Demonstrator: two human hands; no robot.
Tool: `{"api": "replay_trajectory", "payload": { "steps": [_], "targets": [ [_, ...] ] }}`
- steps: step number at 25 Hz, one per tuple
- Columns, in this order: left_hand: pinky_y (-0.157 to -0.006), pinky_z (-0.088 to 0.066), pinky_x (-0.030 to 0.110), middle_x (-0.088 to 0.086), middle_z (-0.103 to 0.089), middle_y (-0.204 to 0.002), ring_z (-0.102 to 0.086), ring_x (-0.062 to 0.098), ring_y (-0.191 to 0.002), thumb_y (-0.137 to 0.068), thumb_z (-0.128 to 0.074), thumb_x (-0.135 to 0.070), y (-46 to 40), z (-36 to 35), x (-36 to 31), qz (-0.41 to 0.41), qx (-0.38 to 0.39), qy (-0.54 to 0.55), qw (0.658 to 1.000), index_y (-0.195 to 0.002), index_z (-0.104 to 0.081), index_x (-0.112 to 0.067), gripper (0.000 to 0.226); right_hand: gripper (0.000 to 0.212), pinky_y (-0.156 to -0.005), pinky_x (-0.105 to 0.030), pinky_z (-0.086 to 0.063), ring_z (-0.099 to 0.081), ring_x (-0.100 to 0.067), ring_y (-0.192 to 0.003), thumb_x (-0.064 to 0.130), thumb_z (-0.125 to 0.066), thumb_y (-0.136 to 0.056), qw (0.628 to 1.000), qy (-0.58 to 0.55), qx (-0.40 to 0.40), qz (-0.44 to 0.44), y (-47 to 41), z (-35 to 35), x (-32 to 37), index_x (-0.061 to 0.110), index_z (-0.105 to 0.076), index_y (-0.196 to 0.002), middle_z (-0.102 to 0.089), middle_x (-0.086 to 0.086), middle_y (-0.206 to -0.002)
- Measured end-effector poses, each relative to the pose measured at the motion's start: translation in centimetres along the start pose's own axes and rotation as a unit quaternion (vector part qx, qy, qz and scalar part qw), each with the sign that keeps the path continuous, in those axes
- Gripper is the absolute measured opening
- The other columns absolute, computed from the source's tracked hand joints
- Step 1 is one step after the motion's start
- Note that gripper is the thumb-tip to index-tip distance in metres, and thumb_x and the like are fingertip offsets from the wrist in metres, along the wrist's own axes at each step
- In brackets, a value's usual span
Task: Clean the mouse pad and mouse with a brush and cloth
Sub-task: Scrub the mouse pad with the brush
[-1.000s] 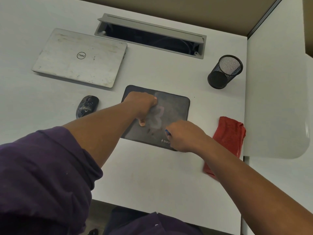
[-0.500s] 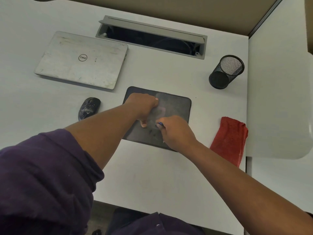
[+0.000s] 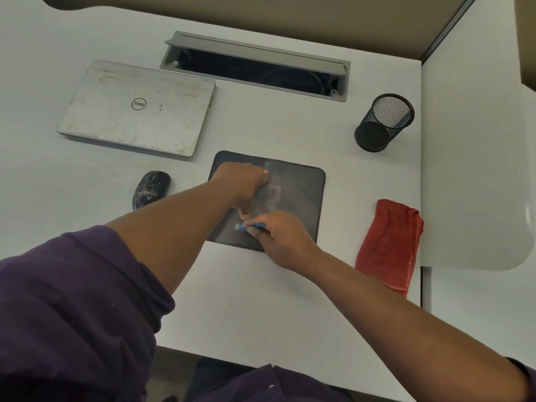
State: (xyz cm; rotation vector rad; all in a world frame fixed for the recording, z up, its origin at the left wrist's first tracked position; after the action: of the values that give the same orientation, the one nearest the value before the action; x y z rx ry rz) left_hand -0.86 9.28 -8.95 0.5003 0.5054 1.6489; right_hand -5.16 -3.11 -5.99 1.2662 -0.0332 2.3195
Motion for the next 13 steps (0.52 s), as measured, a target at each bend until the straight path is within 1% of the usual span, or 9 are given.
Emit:
{"api": "replay_trajectory", "payload": {
  "steps": [1, 3, 4, 6, 7, 8, 10, 11, 13],
  "targets": [
    [-0.061, -0.038, 0.034, -0.005, -0.062, -0.105, -0.063, 0.024, -0.101, -0.051, -0.096, -0.048, 0.0, -0.1, 0.0, -0.001, 0.001, -0.001, 1.0, -0.14, -0.047, -0.026, 0.104, 0.018, -0.078, -0.031, -0.049, -0.065, -0.015, -0.089, 0.021, -0.06, -0.097, 1.0, 0.02, 0.01, 0.003, 0.0, 0.0, -0.1, 0.02, -0.076, -0.106, -0.075, 0.002, -0.104],
    [-0.063, -0.039, 0.034, -0.003, -0.064, -0.109, -0.063, 0.025, -0.102, -0.05, -0.096, -0.049, -0.1, -0.2, -0.1, -0.005, 0.006, -0.002, 1.0, -0.139, -0.048, -0.025, 0.104, 0.015, -0.075, -0.03, -0.05, -0.064, -0.009, -0.083, 0.026, -0.06, -0.095, 0.995, 0.041, 0.08, -0.038, 0.2, 0.0, -1.3, 0.026, -0.075, -0.099, -0.074, 0.008, -0.096],
    [-0.063, -0.04, 0.034, -0.002, -0.064, -0.11, -0.063, 0.025, -0.102, -0.05, -0.096, -0.049, -0.1, -0.1, -0.1, -0.006, 0.007, -0.002, 1.0, -0.138, -0.048, -0.025, 0.103, 0.013, -0.073, -0.027, -0.049, -0.062, -0.003, -0.077, 0.027, -0.061, -0.094, 0.995, 0.029, 0.07, -0.061, 0.0, 1.0, -2.0, 0.026, -0.074, -0.095, -0.072, 0.012, -0.091],
    [-0.065, -0.044, 0.035, -0.002, -0.064, -0.108, -0.063, 0.025, -0.1, -0.049, -0.096, -0.049, -0.1, 0.0, -0.1, -0.008, 0.006, -0.002, 1.0, -0.135, -0.05, -0.024, 0.101, 0.011, -0.07, -0.014, -0.044, -0.059, 0.001, -0.073, 0.025, -0.063, -0.093, 0.995, -0.004, -0.029, -0.092, -0.1, 4.5, -3.2, 0.025, -0.074, -0.093, -0.068, 0.016, -0.086],
    [-0.067, -0.046, 0.035, -0.002, -0.064, -0.107, -0.063, 0.025, -0.099, -0.049, -0.096, -0.049, 0.0, 0.0, -0.1, -0.009, 0.007, -0.002, 1.0, -0.134, -0.051, -0.024, 0.1, 0.011, -0.071, -0.014, -0.044, -0.059, 0.0, -0.075, 0.024, -0.063, -0.093, 0.993, -0.001, -0.048, -0.104, 0.0, 5.7, -3.9, 0.024, -0.074, -0.092, -0.069, 0.016, -0.086],
    [-0.067, -0.046, 0.035, -0.002, -0.064, -0.106, -0.063, 0.025, -0.098, -0.049, -0.097, -0.049, 0.0, 0.0, -0.2, -0.011, 0.008, -0.004, 1.0, -0.133, -0.051, -0.024, 0.099, 0.011, -0.073, -0.018, -0.047, -0.061, -0.003, -0.077, 0.023, -0.063, -0.092, 0.993, 0.012, -0.02, -0.117, 0.1, 5.9, -4.3, 0.023, -0.074, -0.09, -0.071, 0.014, -0.086],
    [-0.066, -0.045, 0.035, -0.003, -0.063, -0.104, -0.063, 0.024, -0.097, -0.049, -0.097, -0.049, 0.0, 0.0, -0.3, -0.011, 0.01, -0.01, 1.0, -0.132, -0.052, -0.024, 0.098, 0.012, -0.071, -0.03, -0.052, -0.064, -0.009, -0.075, 0.021, -0.063, -0.091, 0.983, 0.054, 0.116, -0.129, 0.8, 4.1, -4.6, 0.02, -0.072, -0.083, -0.071, 0.008, -0.082],
    [-0.065, -0.045, 0.035, -0.003, -0.063, -0.104, -0.063, 0.024, -0.096, -0.049, -0.096, -0.049, 0.0, -0.1, -0.3, -0.011, 0.011, -0.01, 1.0, -0.133, -0.051, -0.024, 0.098, 0.013, -0.069, -0.032, -0.052, -0.064, -0.01, -0.072, 0.021, -0.062, -0.09, 0.981, 0.059, 0.137, -0.126, 0.9, 3.6, -4.4, 0.019, -0.071, -0.081, -0.07, 0.006, -0.079],
    [-0.066, -0.045, 0.035, -0.004, -0.063, -0.104, -0.063, 0.023, -0.096, -0.049, -0.096, -0.05, 0.0, 0.0, -0.3, -0.007, 0.009, -0.008, 1.0, -0.134, -0.051, -0.024, 0.1, 0.014, -0.067, -0.029, -0.05, -0.062, -0.009, -0.071, 0.024, -0.061, -0.091, 0.992, 0.02, 0.045, -0.114, 0.4, 4.7, -3.7, 0.019, -0.07, -0.082, -0.07, 0.006, -0.079]
  ]
}}
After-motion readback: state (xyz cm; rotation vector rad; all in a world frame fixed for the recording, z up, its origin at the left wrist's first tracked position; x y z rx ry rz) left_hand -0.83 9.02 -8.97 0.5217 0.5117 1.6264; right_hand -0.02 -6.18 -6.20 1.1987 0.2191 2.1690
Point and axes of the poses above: each hand's wrist, its own y-axis away from the middle knuckle, its own z-axis out of the back of the hand, x = y × z, the point moved 8 cm from there along -y, towards the middle knuckle
